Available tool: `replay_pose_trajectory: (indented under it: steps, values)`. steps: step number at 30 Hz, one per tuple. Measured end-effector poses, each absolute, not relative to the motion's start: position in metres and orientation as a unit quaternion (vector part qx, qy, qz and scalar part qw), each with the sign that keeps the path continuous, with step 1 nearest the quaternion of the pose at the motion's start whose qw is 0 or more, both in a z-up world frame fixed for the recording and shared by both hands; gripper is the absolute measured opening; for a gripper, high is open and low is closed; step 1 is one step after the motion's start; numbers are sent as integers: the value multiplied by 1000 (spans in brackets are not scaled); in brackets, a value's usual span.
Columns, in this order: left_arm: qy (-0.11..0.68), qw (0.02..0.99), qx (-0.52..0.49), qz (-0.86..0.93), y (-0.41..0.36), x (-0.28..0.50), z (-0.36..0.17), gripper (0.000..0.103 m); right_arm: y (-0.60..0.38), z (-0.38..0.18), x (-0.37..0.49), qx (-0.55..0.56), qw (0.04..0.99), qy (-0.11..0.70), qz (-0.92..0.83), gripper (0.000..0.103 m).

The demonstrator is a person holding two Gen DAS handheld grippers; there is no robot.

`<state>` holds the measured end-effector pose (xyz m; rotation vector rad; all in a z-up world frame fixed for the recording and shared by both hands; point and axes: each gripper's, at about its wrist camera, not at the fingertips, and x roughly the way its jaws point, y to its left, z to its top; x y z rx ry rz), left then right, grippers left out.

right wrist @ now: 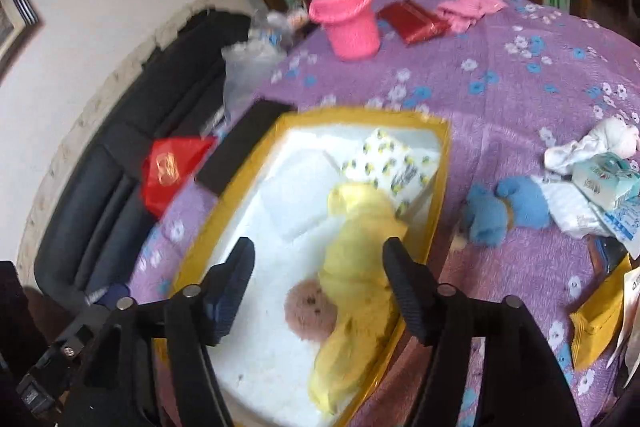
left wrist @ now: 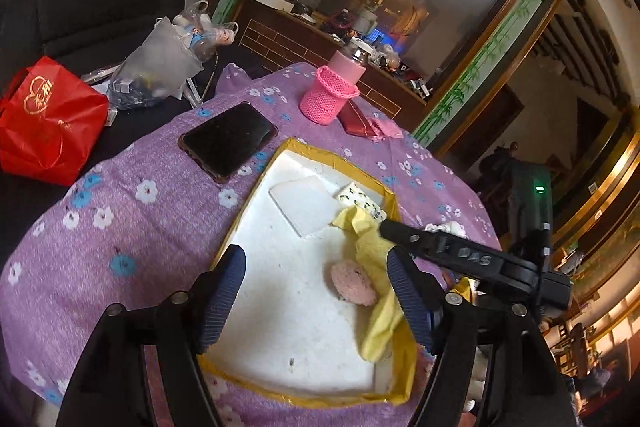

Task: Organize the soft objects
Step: 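Drop the pink plush into the box with left tool while right tool drops yellow cloth, then grasp the yellow foil packet with the left tool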

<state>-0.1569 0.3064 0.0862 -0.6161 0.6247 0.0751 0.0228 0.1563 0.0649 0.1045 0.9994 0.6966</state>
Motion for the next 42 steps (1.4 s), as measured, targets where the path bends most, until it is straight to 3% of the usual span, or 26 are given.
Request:
replay_pose_trajectory:
  steps: [11, 13, 17, 23, 34, 42]
  values:
    - [316, 909, -267, 50, 298, -170, 88, 80, 133, 65, 3, 34, 823, 469, 319, 67]
    - [314, 913, -257, 29, 288, -170, 90, 80, 108, 74, -3, 37, 835, 451, 313, 67]
    - [326, 920, -219, -18, 253, -162, 91, 80, 28, 94, -18, 44, 877, 396, 268, 79]
    - [356, 914, -174, -81, 182, -137, 98, 80, -95, 99, -13, 92, 916, 360, 152, 80]
    - [405, 900, 105, -121, 24, -60, 61, 80, -202, 35, 20, 193, 911, 352, 97, 80]
    - [412, 871, 235, -127, -25, -7, 25, 80, -221, 26, 23, 243, 893, 362, 111, 80]
